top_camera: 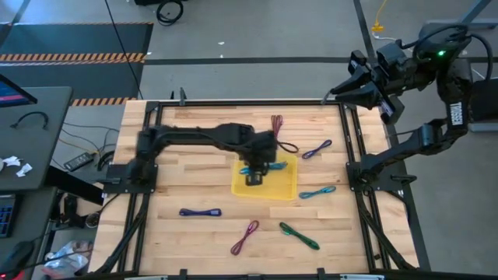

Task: Pick and place USB-C Cables
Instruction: Put the top blue charger cable into the yellow bin

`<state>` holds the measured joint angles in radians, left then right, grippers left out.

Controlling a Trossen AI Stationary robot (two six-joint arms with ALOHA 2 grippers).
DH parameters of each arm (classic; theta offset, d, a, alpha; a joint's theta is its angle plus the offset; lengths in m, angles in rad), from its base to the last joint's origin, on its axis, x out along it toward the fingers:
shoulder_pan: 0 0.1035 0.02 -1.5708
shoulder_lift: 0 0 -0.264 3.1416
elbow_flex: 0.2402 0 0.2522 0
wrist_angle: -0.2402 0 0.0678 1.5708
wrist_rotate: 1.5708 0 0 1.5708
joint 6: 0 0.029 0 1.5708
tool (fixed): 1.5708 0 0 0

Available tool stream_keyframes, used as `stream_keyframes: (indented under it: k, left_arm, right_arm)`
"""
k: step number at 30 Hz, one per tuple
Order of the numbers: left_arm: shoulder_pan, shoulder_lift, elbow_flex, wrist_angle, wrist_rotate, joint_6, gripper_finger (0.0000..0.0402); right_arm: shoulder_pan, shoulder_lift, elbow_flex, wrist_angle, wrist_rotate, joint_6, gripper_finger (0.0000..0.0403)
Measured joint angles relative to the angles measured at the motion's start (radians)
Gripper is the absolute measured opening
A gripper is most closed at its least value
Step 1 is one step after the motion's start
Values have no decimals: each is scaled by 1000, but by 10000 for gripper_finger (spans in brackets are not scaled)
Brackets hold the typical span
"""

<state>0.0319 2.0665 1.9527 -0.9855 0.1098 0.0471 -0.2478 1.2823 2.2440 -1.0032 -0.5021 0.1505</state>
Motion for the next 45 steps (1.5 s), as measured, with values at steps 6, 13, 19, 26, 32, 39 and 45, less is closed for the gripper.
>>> stream_keyframes:
  k: [6, 13, 19, 26, 32, 39, 45]
  left_arm:
    - [-2, 151, 73, 1, 82, -10, 24]
    - [-2, 265, 68, -15, 65, -16, 24]
    - [5, 293, 68, 11, -54, -6, 24]
    - [11, 293, 68, 45, -124, 63, 24]
    - [27, 301, 68, 32, -147, 71, 24]
    - [31, 301, 68, 28, -151, 69, 24]
    - [5, 300, 68, 27, -106, 71, 64]
  right_arm:
    - [0, -22, 0, 0, 0, -4, 86]
    - [0, -50, 0, 0, 0, -14, 86]
    - [0, -74, 0, 0, -21, -23, 86]
    - [0, -83, 0, -1, -26, -30, 86]
    - [0, -82, 0, -1, -48, -30, 86]
    - [0, -79, 0, -1, -51, -30, 86]
    - [0, -79, 0, -1, -52, -30, 86]
